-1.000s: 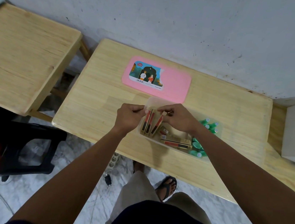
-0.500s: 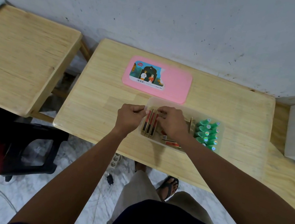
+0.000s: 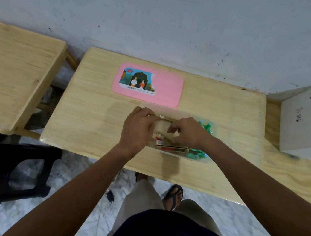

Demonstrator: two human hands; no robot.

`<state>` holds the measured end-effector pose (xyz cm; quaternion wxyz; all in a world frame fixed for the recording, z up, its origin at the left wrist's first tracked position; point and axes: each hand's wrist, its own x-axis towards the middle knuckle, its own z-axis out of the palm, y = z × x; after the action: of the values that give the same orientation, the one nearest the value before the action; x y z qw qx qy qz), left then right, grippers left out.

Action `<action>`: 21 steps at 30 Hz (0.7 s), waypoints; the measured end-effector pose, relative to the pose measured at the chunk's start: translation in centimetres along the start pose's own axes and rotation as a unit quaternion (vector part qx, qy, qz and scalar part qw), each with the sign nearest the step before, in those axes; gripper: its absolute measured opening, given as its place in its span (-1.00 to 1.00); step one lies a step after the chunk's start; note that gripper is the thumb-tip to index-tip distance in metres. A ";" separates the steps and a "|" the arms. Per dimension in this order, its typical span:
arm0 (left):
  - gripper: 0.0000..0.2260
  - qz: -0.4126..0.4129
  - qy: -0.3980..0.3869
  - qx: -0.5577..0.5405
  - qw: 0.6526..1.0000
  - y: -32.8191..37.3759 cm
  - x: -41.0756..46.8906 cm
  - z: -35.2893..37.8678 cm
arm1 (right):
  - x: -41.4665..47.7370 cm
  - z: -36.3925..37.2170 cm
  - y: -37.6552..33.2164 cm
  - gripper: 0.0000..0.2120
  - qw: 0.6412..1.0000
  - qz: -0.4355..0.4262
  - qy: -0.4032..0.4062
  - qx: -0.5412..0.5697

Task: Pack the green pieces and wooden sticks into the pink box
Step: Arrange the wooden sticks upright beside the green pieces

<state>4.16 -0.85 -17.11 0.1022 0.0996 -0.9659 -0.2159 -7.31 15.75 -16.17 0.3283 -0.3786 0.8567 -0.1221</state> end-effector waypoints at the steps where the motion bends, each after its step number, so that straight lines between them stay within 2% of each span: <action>1: -0.76 0.021 -0.069 0.002 0.997 0.8 0.3 0.1 | -0.3 0.1 0.1 -0.70 0.999 -0.010 -0.019 -0.036; 4: -0.74 0.009 -0.239 0.065 0.969 1.6 1.4 1.0 | -0.8 1.3 0.0 -0.64 0.986 -0.054 -0.021 -0.155; 7: -0.79 0.014 -0.302 0.096 0.948 1.6 2.0 1.7 | -0.7 1.8 -0.3 -0.77 0.965 -0.080 0.022 -0.248; 10: -0.88 0.024 -0.318 0.109 0.942 1.7 2.4 1.7 | -0.6 2.2 -0.7 -0.80 0.964 -0.076 0.024 -0.253; 16: -0.88 0.033 -0.307 0.120 0.943 0.9 2.6 2.0 | -0.7 1.3 0.2 -0.85 0.970 -0.096 0.059 -0.217; 21: -0.87 0.021 -0.287 0.080 0.954 0.3 2.3 2.2 | -0.3 0.0 1.1 -0.62 0.983 -0.047 0.106 -0.144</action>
<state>1.35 -0.29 -18.59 -0.1836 0.0213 -0.9705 -0.1550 -7.75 16.73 -16.52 0.1712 -0.4469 0.8765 -0.0522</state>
